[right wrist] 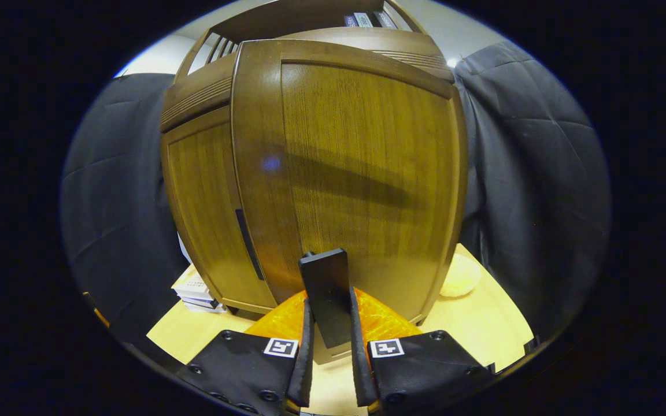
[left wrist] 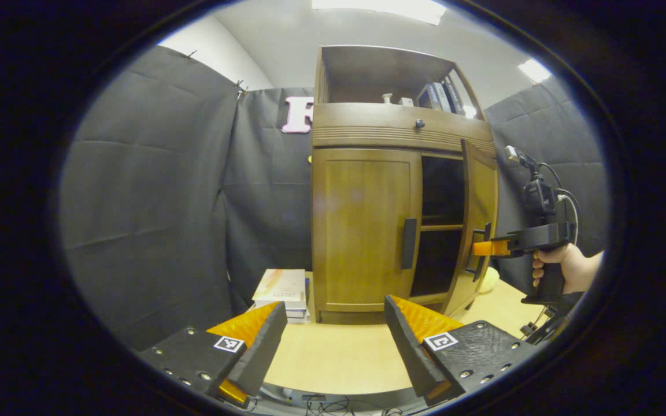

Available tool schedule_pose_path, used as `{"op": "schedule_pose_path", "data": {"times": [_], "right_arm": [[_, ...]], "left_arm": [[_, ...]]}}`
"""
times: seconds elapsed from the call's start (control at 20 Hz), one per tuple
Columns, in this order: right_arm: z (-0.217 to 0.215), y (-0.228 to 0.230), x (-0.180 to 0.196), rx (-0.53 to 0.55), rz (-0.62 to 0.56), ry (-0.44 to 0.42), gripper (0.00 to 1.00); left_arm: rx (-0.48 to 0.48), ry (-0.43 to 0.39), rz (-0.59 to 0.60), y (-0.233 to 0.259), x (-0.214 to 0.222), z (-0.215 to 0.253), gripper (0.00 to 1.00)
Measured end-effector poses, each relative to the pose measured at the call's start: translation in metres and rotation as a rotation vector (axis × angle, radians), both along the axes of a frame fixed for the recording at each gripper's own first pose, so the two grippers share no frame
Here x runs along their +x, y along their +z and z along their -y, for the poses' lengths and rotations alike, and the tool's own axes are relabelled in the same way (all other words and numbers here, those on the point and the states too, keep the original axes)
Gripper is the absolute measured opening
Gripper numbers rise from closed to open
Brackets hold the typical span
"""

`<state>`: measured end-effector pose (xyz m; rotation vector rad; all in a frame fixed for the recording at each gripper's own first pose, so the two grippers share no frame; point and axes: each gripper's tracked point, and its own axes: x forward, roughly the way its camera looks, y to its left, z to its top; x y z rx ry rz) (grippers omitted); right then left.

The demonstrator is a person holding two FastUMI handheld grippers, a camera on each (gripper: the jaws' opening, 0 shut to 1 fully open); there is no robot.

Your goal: Open the right door of the double-door shoe cabinet with the right hand, and open the left door with the left hand.

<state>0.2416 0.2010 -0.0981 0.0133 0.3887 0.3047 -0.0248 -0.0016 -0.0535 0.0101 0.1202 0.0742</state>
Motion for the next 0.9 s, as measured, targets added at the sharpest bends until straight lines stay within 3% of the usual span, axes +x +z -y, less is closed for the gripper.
{"op": "schedule_pose_path", "data": {"times": [0.2, 0.55, 0.75, 0.9], "right_arm": [[0.002, 0.006, -0.004, 0.007, 0.006, -0.022, 0.30], [0.021, 0.003, -0.012, 0.061, -0.013, -0.008, 0.30], [0.042, -0.005, -0.023, 0.126, -0.067, 0.012, 0.30], [0.069, -0.007, -0.025, 0.118, -0.070, 0.064, 0.31]], "left_arm": [[-0.052, -0.040, -0.019, -0.009, -0.004, 0.014, 0.99], [-0.041, -0.068, 0.000, 0.002, -0.001, 0.038, 0.98], [-0.038, -0.044, 0.001, 0.006, 0.009, 0.067, 0.98], [-0.045, -0.015, 0.003, 0.008, 0.011, 0.097, 0.98]]}}
